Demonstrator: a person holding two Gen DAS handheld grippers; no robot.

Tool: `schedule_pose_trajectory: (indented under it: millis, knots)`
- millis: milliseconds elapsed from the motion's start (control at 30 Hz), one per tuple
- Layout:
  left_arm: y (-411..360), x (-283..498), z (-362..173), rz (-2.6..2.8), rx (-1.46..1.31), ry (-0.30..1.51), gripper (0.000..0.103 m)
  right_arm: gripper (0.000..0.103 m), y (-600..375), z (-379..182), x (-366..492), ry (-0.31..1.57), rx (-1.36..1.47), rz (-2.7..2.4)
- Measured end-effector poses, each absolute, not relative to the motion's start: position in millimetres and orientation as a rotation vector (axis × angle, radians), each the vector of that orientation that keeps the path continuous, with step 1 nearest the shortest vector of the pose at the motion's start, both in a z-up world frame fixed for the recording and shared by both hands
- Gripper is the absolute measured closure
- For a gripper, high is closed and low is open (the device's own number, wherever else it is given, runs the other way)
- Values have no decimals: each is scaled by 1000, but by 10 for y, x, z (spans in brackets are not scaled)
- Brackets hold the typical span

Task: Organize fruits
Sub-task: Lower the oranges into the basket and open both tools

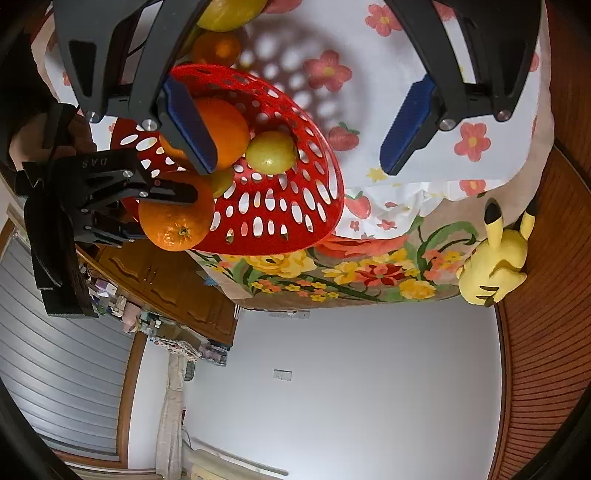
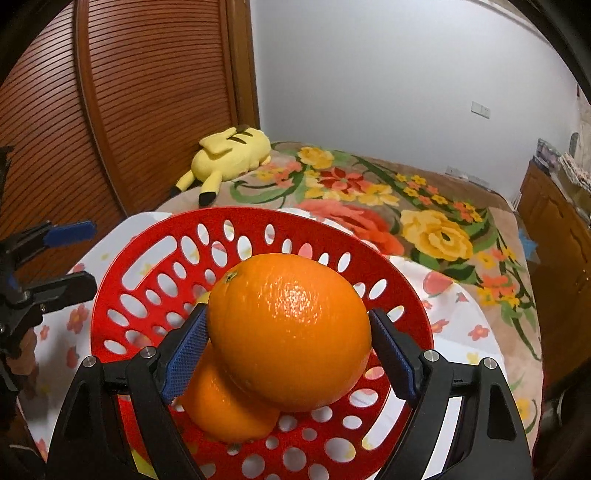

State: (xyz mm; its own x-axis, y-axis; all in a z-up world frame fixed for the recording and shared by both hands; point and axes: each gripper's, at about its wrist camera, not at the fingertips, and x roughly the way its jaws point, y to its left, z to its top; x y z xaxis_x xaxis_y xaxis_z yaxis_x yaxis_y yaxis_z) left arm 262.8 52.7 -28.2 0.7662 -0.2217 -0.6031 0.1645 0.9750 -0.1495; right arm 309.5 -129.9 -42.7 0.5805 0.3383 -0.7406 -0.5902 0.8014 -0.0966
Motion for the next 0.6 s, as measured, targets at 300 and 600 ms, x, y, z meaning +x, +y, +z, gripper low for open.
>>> schedule_pose_trajectory:
  millis: [300, 600]
  knots:
    - [493, 2522, -283, -210, -80, 655, 13, 15, -1316, -418, 3135, 798, -326, 551]
    - [522, 2347, -263, -192, -82, 644, 13, 14, -1367, -343, 3121, 788, -269, 553]
